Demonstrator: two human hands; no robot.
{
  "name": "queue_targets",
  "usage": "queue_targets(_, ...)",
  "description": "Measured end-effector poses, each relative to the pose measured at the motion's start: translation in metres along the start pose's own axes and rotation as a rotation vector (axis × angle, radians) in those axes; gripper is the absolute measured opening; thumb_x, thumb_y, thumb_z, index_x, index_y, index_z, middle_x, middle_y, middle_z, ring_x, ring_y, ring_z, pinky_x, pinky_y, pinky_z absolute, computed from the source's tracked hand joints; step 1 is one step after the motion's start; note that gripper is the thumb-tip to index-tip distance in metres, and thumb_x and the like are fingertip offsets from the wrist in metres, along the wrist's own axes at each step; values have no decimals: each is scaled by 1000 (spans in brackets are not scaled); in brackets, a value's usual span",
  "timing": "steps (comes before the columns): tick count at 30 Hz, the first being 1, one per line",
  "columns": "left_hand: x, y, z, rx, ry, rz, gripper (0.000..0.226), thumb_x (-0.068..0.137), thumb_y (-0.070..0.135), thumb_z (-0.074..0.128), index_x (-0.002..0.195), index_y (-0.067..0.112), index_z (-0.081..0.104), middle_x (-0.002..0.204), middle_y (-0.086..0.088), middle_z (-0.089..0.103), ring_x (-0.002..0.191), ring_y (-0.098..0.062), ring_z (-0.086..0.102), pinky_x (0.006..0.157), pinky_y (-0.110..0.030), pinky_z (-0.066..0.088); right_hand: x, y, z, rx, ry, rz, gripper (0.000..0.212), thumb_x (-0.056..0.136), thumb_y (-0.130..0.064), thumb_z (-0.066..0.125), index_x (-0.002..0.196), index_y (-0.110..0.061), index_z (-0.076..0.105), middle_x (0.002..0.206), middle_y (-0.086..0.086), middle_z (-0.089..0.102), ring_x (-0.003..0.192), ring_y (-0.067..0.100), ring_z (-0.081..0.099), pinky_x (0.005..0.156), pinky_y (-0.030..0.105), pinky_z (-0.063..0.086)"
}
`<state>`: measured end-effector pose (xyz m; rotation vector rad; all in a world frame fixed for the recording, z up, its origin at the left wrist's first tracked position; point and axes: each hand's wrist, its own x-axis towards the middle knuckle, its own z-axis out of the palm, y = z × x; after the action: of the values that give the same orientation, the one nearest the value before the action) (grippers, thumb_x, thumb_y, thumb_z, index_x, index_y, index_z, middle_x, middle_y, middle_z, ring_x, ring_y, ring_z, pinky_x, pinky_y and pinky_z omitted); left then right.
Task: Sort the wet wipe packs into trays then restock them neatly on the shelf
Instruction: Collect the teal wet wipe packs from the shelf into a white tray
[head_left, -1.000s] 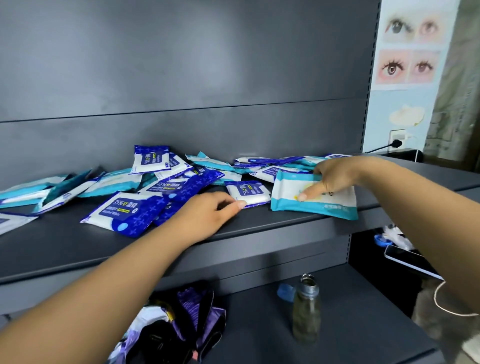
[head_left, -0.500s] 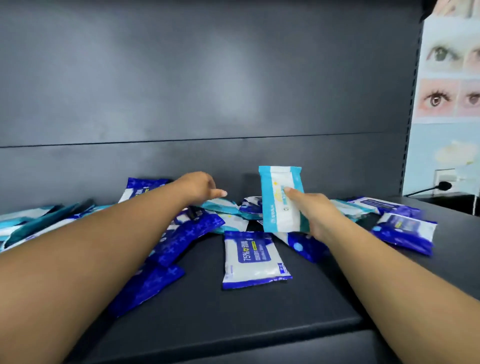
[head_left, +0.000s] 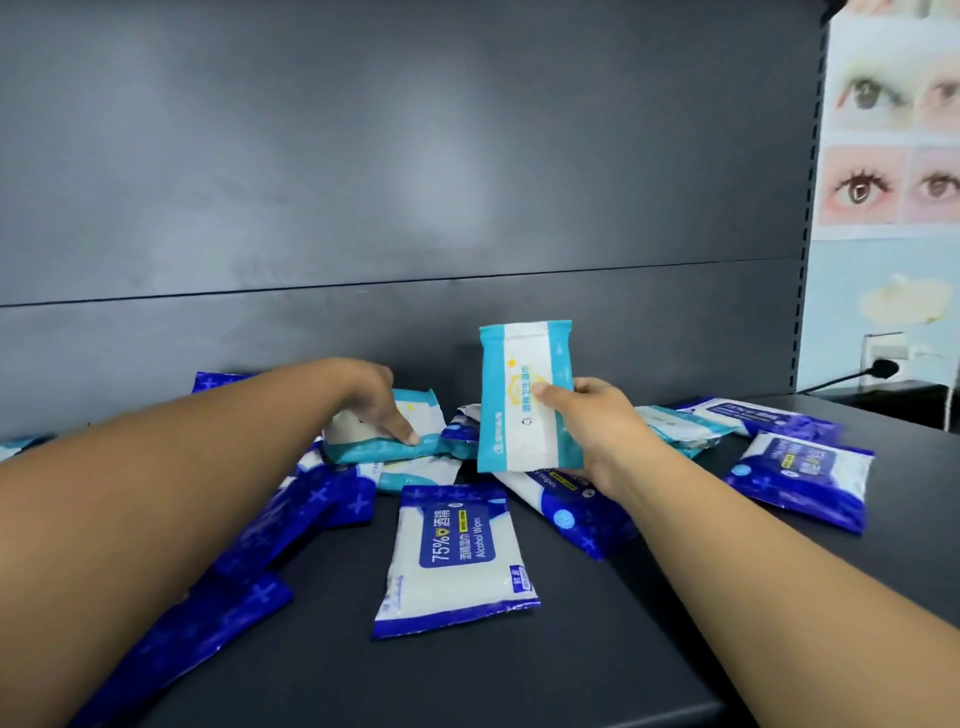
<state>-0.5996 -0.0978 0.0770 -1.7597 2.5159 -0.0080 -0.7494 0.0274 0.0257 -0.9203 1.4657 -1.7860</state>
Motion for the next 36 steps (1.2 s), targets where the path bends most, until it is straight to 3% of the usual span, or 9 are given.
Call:
queue_targets(2,-4,4,0,27,137,31,67,80,47,66,129,7,44,132,-9,48,117,-28,48,79,-31,39,-1,-1,1,62,21,-13,19,90,-14,59,106,-9,49,101,8,66,84,21,65,78,40,54)
queue_targets(5,-17,-4,-4,-9,424,59,49,80,44,67,117,15,51,122,-8,56,111,-27,52,81,-32,41,-8,-3,1,113,-1,-41,20,90,-10,58,108,-8,51,104,10,66,84,22,65,77,40,54)
queue_targets(8,-50,-26,-16,-360,601,105,36,75,37,74,98,21,50,109,-6,60,97,-25,54,75,-29,40,-26,-13,-3,207,-95,-114,15,91,-5,54,104,-4,60,96,10,69,74,19,68,71,37,58)
queue_targets(13,-149,-78,-16,-866,415,259,28,67,22,82,88,18,64,72,6,63,55,-6,56,47,-11,43,-107,-31,18,400,-333,-167,18,70,-8,64,87,-5,70,84,9,74,71,19,71,59,34,58)
queue_targets(17,-227,-136,11,-1155,290,284,34,58,25,82,88,15,69,78,-2,74,66,-14,68,69,-29,57,-193,-25,65,414,-445,-150,47,44,-16,70,91,-6,70,88,10,74,74,19,71,57,31,57)
queue_targets(19,-264,-168,34,-1268,216,312,35,53,24,78,85,14,69,79,-3,74,64,-14,69,65,-29,58,-232,-19,93,429,-449,-128,58,46,-15,70,102,-4,61,87,8,74,75,19,71,59,32,57)
queue_targets(24,-333,-245,115,-1460,161,284,32,47,17,71,79,12,67,69,2,72,59,-9,67,59,-25,57,-322,30,167,407,-405,-17,46,53,-12,67,97,-2,61,84,8,73,74,18,70,68,35,59)
queue_targets(32,-404,-333,314,-1546,-40,-141,18,61,15,78,75,17,68,68,6,72,60,-7,66,63,-25,55,-437,216,214,135,-318,453,15,81,-2,57,90,-9,66,79,-1,74,71,10,69,69,27,57)
queue_targets(36,-429,-348,442,-1530,-195,-463,24,65,13,82,85,14,68,81,-4,72,75,-21,68,81,-45,54,-471,334,194,-61,-207,720,17,86,2,54,88,-9,66,78,3,73,66,12,69,67,28,56)
